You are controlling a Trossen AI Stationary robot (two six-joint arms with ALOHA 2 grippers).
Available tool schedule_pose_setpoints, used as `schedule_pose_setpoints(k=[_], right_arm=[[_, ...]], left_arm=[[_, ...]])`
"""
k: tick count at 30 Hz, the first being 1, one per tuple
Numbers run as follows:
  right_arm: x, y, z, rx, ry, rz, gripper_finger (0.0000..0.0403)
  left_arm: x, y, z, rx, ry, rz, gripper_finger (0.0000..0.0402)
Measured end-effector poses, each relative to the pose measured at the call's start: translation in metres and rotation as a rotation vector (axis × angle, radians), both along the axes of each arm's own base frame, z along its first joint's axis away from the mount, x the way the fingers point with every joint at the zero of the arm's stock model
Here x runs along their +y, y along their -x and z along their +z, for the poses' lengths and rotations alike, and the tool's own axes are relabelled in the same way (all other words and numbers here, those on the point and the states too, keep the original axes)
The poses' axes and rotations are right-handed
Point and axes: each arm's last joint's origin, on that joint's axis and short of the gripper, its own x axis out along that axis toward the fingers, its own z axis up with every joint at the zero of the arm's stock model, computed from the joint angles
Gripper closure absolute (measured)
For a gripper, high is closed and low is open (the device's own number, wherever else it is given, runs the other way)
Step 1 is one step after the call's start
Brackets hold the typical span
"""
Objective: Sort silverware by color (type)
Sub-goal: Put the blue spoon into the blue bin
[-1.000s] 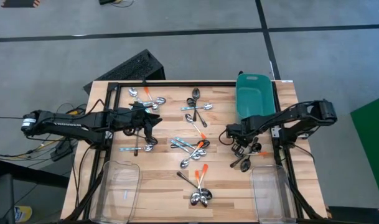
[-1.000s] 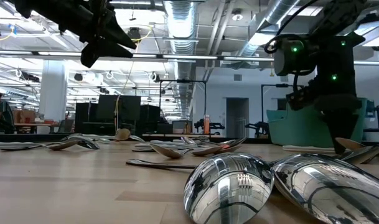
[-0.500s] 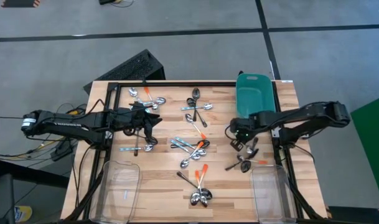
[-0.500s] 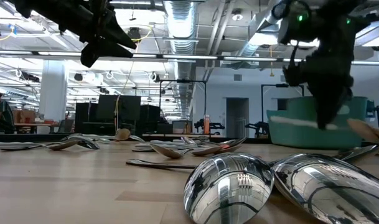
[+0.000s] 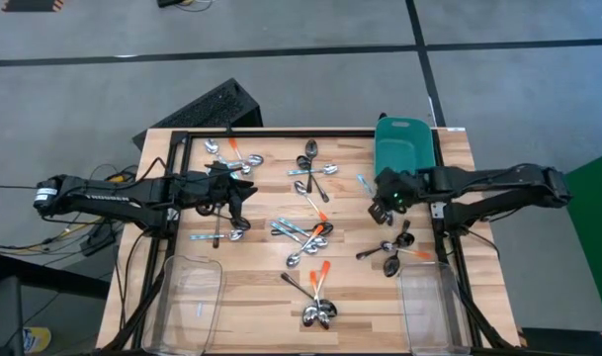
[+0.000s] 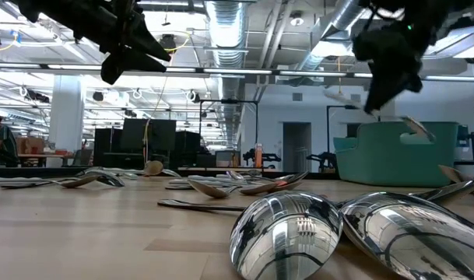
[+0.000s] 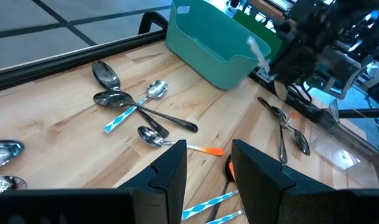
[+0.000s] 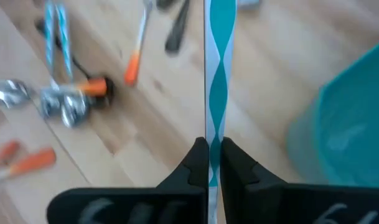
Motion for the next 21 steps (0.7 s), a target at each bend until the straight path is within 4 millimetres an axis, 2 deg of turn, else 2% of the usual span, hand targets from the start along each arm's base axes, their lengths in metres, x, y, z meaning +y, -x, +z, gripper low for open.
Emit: schedule_pose_setpoints(k=[6,11,16,21], right_arm=[[-0.017,0.003,0.036,-0.110,0.080,-0.061,0.0373],[-0.041,0.010,0.059,-0.142,0.179,-0.189,0.0370],[-0.069,0.023,0.064,-0.105,0.236,-0.306,0.0368],[-0.090,0.039,0.057,0.003,0.220,-0.426,0.0367]], left_arm=[[0.001,0.000,0.000,-0.001,-0.007,0.022,0.0288],[0.001,0.000,0.001,-0.009,-0.008,0.022,0.0288],[0.001,0.000,0.001,-0.010,-0.005,0.024,0.0288],[0.001,0.000,0.001,-0.013,0.004,0.027,0.0288]])
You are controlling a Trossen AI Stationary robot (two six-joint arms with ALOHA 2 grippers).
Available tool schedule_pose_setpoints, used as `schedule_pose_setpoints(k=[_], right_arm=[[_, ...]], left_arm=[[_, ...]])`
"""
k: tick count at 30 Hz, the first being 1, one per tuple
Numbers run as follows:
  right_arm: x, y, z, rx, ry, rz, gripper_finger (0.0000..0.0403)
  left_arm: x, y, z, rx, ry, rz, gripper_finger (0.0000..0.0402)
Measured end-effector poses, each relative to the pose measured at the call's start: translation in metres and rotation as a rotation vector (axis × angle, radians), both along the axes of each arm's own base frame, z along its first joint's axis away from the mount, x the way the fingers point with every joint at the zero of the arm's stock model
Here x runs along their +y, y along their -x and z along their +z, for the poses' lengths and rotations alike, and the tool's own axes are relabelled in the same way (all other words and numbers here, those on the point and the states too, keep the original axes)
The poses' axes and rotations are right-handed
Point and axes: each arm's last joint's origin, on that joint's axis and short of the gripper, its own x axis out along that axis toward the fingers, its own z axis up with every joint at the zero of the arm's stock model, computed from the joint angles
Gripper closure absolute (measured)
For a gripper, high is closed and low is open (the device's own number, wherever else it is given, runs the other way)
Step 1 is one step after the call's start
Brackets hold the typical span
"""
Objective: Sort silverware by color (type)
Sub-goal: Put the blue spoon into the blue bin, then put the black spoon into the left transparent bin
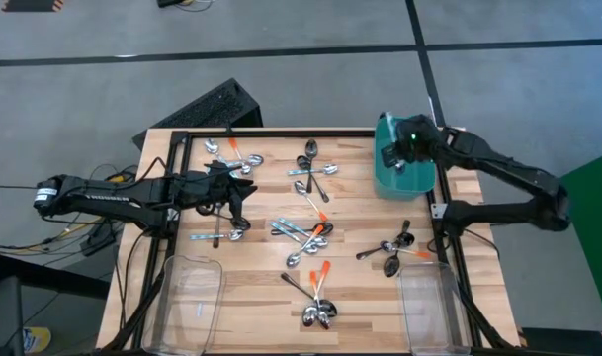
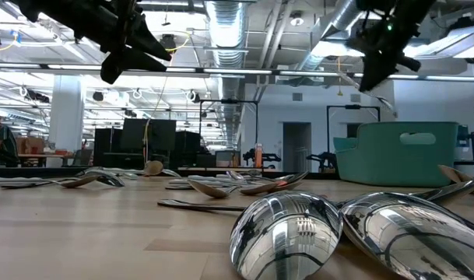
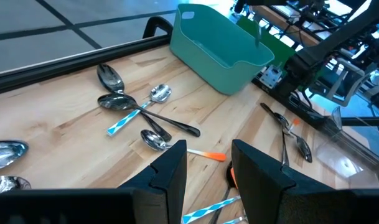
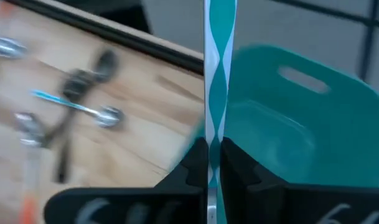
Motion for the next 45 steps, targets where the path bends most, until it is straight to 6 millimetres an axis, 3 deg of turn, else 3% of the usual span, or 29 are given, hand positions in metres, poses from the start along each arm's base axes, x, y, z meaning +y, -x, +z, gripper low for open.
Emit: schedule_pose_setpoints(k=[8,13,19,27,33,45], right_arm=[[-0.024,0.004,-0.028,0.165,-0.115,-0.095,0.0363],[-0.030,0.004,-0.062,0.252,-0.230,-0.149,0.0361],[-0.031,0.003,-0.089,0.255,-0.310,-0.134,0.0312],[-0.032,0.003,-0.087,0.225,-0.319,-0.110,0.0227],[-0.023,-0.002,-0.079,0.175,-0.320,-0.014,0.0218],[-0.011,-0.035,-0.009,-0.044,-0.160,0.127,0.0244]], left_arm=[[0.000,0.000,-0.001,0.012,0.002,0.002,0.0288],[0.000,0.000,-0.001,0.012,0.002,0.002,0.0288],[0.000,0.000,-0.001,0.002,0.022,0.010,0.0288],[0.000,0.000,-0.001,0.001,0.025,0.003,0.0288],[-0.001,0.000,0.000,-0.015,0.053,-0.014,0.0288],[0.005,0.000,0.026,-0.004,-0.022,-0.016,0.0288]])
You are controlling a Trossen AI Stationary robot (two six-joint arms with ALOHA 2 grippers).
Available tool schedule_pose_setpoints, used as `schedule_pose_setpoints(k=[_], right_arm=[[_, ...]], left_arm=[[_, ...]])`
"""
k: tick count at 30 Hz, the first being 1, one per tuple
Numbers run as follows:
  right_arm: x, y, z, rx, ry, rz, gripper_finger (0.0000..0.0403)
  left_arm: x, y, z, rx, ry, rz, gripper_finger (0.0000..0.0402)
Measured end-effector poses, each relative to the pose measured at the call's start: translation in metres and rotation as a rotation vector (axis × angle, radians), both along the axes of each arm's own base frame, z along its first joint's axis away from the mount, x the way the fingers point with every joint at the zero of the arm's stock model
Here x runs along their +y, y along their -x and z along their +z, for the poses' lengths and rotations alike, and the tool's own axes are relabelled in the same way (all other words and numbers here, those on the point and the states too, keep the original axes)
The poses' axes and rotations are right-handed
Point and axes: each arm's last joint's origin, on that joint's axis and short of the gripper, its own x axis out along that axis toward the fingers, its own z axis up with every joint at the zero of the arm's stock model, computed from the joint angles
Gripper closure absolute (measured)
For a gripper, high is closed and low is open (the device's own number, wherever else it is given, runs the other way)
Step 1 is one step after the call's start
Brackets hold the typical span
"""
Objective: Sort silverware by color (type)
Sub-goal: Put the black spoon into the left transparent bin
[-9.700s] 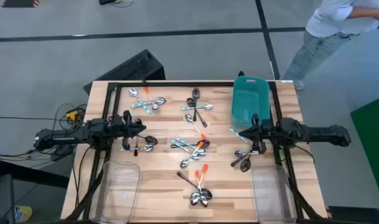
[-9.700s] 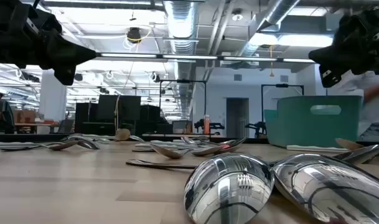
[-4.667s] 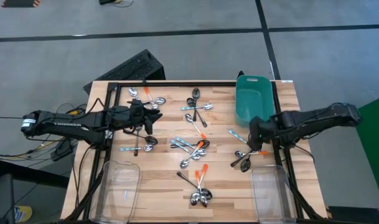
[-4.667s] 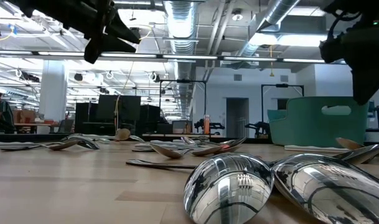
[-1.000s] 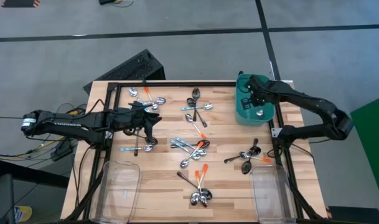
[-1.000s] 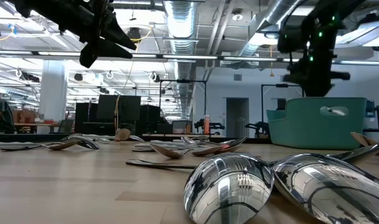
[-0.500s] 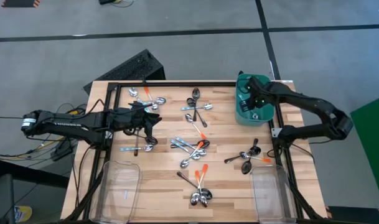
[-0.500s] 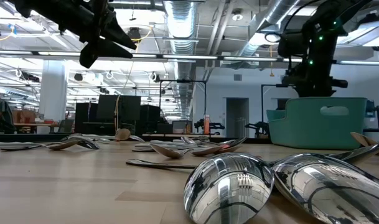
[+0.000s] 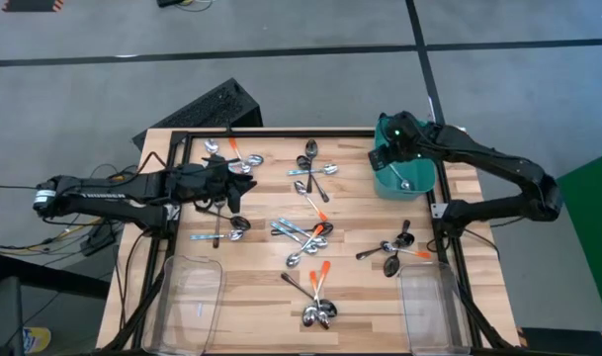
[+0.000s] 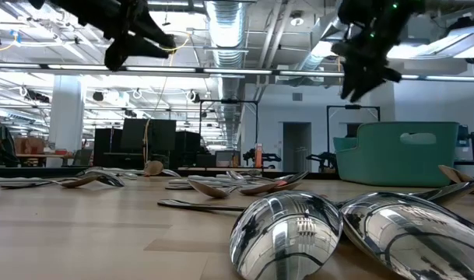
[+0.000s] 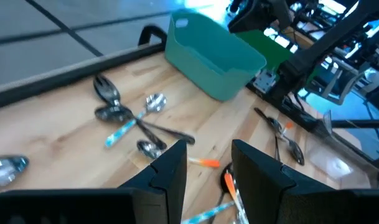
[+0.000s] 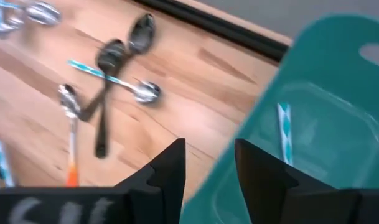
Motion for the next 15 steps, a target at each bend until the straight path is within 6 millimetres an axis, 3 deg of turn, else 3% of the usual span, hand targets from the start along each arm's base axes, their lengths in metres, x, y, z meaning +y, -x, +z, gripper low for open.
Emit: schedule_pose_setpoints(k=[7,15], right_arm=[[0.013,-0.030,0.011,-0.020,0.006,0.106,0.0249],[0.036,-0.065,-0.004,0.024,-0.036,0.222,0.0249]], left_arm=[[0.000,0.000,0.006,0.006,-0.040,-0.002,0.0288],[0.000,0.002,0.002,0.043,-0.007,0.008,0.0288]])
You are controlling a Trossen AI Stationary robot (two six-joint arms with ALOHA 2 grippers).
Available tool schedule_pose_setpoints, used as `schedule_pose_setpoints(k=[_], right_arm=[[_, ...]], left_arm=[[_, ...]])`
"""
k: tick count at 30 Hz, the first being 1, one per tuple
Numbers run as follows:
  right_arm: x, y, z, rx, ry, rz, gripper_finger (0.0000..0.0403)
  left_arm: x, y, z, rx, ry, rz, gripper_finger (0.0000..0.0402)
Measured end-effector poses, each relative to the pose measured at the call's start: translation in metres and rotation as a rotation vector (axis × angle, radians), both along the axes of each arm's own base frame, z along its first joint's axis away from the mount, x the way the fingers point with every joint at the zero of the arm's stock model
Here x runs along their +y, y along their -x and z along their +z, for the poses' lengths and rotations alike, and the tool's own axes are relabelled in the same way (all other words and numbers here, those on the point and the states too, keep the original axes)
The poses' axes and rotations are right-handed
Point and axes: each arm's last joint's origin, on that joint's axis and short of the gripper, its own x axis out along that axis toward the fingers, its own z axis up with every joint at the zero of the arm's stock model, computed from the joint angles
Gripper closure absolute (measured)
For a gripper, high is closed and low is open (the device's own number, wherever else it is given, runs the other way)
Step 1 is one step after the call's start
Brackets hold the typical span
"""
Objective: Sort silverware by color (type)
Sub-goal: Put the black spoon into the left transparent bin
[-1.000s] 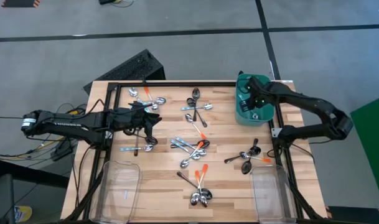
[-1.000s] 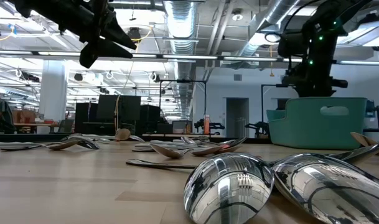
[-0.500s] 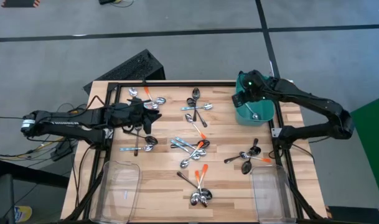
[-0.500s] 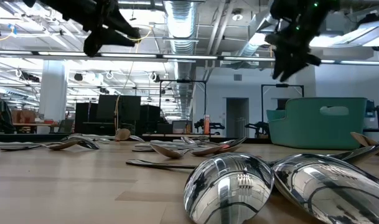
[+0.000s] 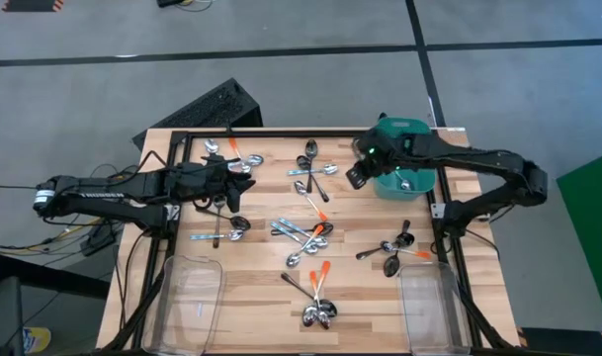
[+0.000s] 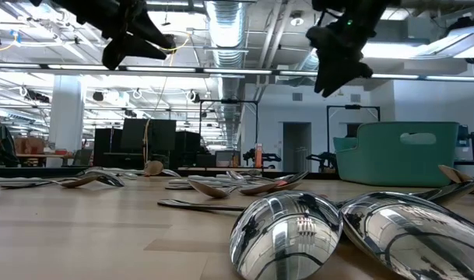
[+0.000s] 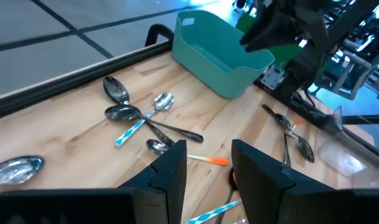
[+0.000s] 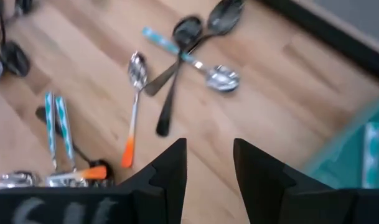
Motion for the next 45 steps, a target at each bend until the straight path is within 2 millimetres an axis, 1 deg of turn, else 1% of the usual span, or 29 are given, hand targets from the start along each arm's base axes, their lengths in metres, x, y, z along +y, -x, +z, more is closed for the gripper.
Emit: schedule_pose_setpoints(k=[3,7,9,12,16,20,25,28,32,34,37,40,45], right_arm=[[0.012,-0.014,-0.011,0.031,-0.022,0.077,0.0249],[0.033,-0.034,-0.027,0.062,-0.066,0.268,0.0249],[0.042,-0.044,-0.037,0.078,-0.092,0.314,0.0249],[0.048,-0.054,-0.056,0.124,-0.205,0.264,0.0251],[0.053,-0.067,-0.081,0.171,-0.342,0.245,0.0260],[0.058,-0.078,-0.102,0.206,-0.403,0.245,0.0265],[0.057,-0.091,-0.122,0.184,-0.462,0.269,0.0261],[0.055,-0.095,-0.132,0.191,-0.484,0.259,0.0255],[0.053,-0.097,-0.143,0.214,-0.515,0.204,0.0253],[0.052,-0.097,-0.145,0.223,-0.526,0.178,0.0255],[0.053,-0.096,-0.143,0.224,-0.514,0.153,0.0258],[0.053,-0.094,-0.137,0.221,-0.499,0.149,0.0258],[0.049,-0.091,-0.131,0.217,-0.453,0.127,0.0258]], left_arm=[[0.000,0.000,-0.001,0.003,0.018,-0.008,0.0288],[-0.003,-0.002,-0.005,0.034,0.035,-0.019,0.0288],[-0.005,-0.005,-0.008,0.050,0.041,-0.037,0.0288],[-0.007,-0.008,-0.012,0.074,0.045,-0.051,0.0288],[-0.009,-0.012,-0.017,0.107,0.050,-0.061,0.0288],[-0.011,-0.015,-0.019,0.120,0.066,-0.088,0.0288],[-0.012,-0.013,-0.022,0.152,0.086,-0.121,0.0288],[-0.013,-0.012,-0.023,0.168,0.092,-0.126,0.0288],[-0.013,-0.011,-0.025,0.189,0.105,-0.134,0.0288],[-0.013,-0.010,-0.026,0.200,0.107,-0.133,0.0288],[-0.013,-0.010,-0.026,0.206,0.109,-0.134,0.0288],[-0.013,-0.009,-0.027,0.216,0.109,-0.138,0.0288],[-0.013,-0.009,-0.027,0.223,0.087,-0.144,0.0288]])
